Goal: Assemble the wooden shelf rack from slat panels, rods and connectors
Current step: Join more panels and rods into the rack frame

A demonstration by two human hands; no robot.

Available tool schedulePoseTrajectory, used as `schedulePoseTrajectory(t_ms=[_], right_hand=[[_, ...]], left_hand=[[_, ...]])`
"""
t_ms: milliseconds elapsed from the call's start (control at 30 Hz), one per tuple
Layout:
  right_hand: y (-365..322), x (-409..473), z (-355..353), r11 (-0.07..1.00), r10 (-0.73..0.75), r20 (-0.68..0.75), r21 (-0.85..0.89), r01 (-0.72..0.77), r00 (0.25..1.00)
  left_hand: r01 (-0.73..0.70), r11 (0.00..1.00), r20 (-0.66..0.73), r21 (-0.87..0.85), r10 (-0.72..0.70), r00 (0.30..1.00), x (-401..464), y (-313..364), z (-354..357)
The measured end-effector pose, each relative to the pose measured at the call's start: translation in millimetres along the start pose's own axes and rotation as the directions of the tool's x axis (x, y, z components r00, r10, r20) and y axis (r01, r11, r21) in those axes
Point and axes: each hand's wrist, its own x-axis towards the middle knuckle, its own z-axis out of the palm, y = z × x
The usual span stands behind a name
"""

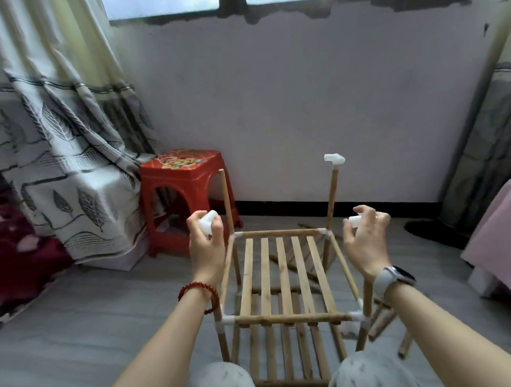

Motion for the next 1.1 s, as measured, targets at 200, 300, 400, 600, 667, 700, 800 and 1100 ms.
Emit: schedulePoseTrajectory(t_ms=[200, 300, 400, 600, 667, 700, 800, 1100], right_hand=[[-22.7, 4.0, 36.7, 0.992, -0.077, 0.11, 0.105, 0.065, 0.991], [-35.3, 19.5, 52.1, 0.983, -0.13, 0.133, 0.148, 0.11, 0.983], [-32.5, 28.1, 62.2, 0.972, -0.166, 0.111, 0.187, 0.144, 0.98], [-28.7, 31.2, 67.4, 0.977, -0.132, 0.104, 0.183, 0.111, 0.986], [-30.0, 30.5, 63.0, 0.98, -0.063, 0.111, 0.195, 0.04, 0.992], [-30.2, 30.2, 60.5, 0.98, -0.029, 0.115, 0.197, 0.005, 0.993], [-28.4, 28.1, 50.0, 0.982, 0.003, 0.143, 0.185, -0.03, 0.99], [7.7, 21.5, 21.4, 0.928, -0.094, 0.21, 0.373, 0.009, 0.973]], left_hand=[[0.018, 0.999, -0.1, 0.031, -0.014, 0.995, 34.6, -21.4, -34.1], [0.015, 1.0, -0.143, 0.013, -0.013, 0.99, 47.7, -27.5, -43.9], [-0.013, 0.999, -0.13, 0.029, 0.017, 0.991, 51.9, -31.1, -46.1], [0.036, 0.983, -0.152, 0.182, -0.008, 0.988, 55.5, -27.1, -44.5], [0.086, 0.931, -0.218, 0.354, -0.008, 0.976, 52.1, -23.5, -42.7], [0.102, 0.9, -0.237, 0.423, 0.002, 0.971, 49.1, -19.9, -40.4], [-0.019, 0.813, -0.187, 0.582, 0.156, 0.97, 32.9, -6.1, -29.2], [-0.672, 0.514, 0.57, 0.533, 0.369, 0.734, -37.1, -4.8, 52.9]])
